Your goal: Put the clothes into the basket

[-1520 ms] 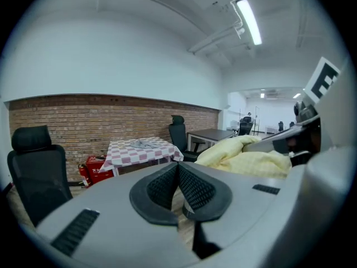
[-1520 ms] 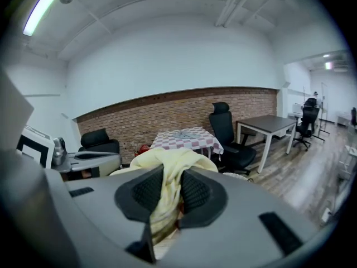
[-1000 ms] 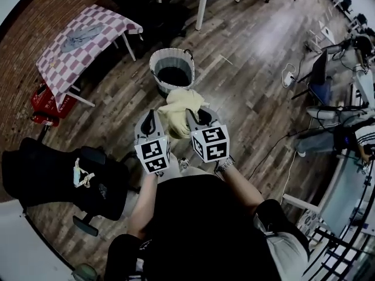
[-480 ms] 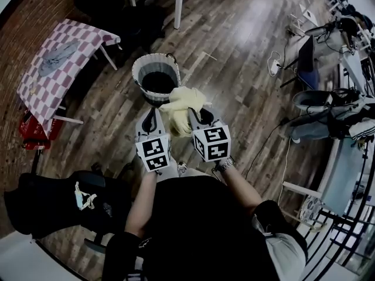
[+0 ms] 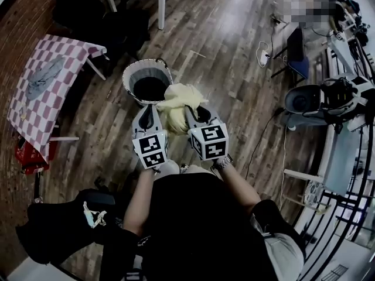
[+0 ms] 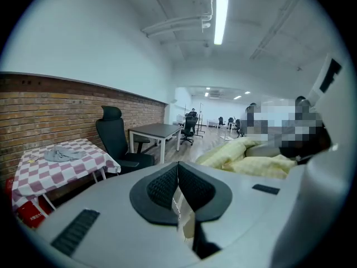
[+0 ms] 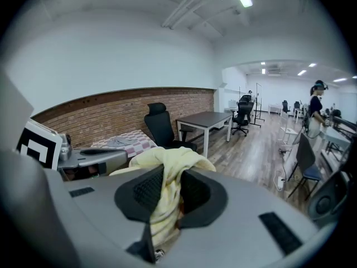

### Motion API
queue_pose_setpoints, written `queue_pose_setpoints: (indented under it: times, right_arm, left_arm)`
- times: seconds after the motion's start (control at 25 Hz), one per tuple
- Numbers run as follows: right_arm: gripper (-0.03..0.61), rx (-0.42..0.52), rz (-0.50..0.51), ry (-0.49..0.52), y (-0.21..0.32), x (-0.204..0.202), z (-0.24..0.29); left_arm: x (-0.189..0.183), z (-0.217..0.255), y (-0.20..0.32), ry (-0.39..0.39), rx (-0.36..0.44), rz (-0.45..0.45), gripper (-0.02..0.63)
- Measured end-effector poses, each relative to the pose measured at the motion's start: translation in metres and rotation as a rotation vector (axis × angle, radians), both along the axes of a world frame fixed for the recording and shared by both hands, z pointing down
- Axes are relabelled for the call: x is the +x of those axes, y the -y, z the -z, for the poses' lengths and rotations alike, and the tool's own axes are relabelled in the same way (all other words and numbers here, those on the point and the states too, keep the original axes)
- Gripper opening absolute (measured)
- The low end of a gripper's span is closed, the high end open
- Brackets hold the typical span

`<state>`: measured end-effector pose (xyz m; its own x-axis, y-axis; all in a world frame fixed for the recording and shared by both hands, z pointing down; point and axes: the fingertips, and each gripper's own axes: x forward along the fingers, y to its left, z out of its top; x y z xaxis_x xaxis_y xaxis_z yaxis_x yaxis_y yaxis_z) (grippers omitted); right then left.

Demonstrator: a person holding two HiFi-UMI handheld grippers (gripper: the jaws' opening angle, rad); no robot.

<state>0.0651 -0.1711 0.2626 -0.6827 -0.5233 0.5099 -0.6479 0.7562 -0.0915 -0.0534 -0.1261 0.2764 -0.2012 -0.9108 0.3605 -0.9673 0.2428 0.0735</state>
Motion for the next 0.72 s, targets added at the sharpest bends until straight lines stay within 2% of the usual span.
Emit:
queue_pose_setpoints:
  times: [0.32, 0.72]
  right_arm:
    - [0.072, 0.013, -0.037, -0.014, 0.013, -0.026, -0.004]
    - [0.072, -0.025, 0.01, -0.046, 0.032, -0.047, -0.021]
  left_arm:
    - [-0.034, -0.004, 0.017, -0.007, 0.007, -0.022, 0.014]
    - [-0.051, -0.017, 0.029, -0.022, -0.031, 0.013, 0.014]
